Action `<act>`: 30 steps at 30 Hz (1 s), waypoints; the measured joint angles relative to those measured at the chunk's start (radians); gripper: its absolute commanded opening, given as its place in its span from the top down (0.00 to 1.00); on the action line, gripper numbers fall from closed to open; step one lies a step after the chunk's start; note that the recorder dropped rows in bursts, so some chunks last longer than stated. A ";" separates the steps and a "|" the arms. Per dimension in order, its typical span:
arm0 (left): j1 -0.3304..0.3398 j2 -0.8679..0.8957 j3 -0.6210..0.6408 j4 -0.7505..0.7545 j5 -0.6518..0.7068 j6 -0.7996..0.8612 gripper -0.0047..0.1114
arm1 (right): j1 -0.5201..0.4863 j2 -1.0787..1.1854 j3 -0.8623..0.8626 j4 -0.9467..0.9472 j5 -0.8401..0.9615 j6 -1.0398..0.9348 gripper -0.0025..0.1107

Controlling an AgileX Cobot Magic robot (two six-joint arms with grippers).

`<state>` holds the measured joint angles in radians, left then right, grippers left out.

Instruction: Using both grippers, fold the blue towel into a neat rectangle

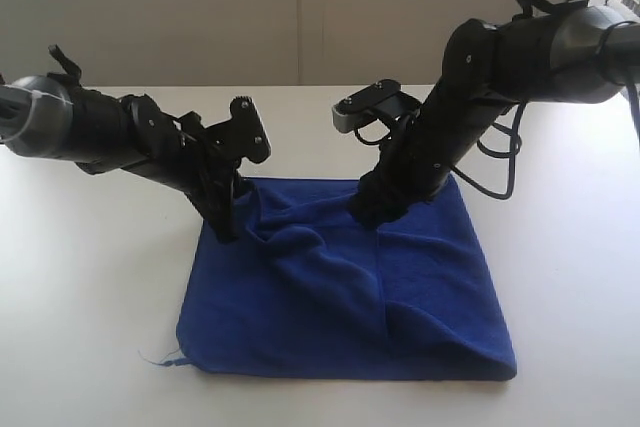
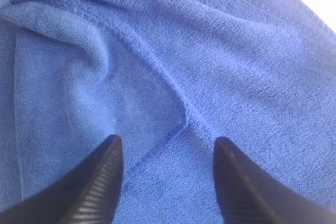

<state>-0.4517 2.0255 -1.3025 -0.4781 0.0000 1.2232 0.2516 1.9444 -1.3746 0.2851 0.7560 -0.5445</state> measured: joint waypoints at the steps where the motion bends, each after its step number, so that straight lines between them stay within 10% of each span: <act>1: 0.000 -0.011 0.000 0.000 0.000 0.002 0.96 | 0.000 0.000 0.000 0.000 0.003 0.000 0.54; 30: 0.000 -0.071 0.000 0.002 0.000 0.078 0.96 | 0.000 0.113 0.000 0.041 -0.079 -0.156 0.49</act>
<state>-0.4517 1.9548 -1.3025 -0.4761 0.0000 1.3013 0.2516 2.0573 -1.3746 0.3262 0.6768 -0.7010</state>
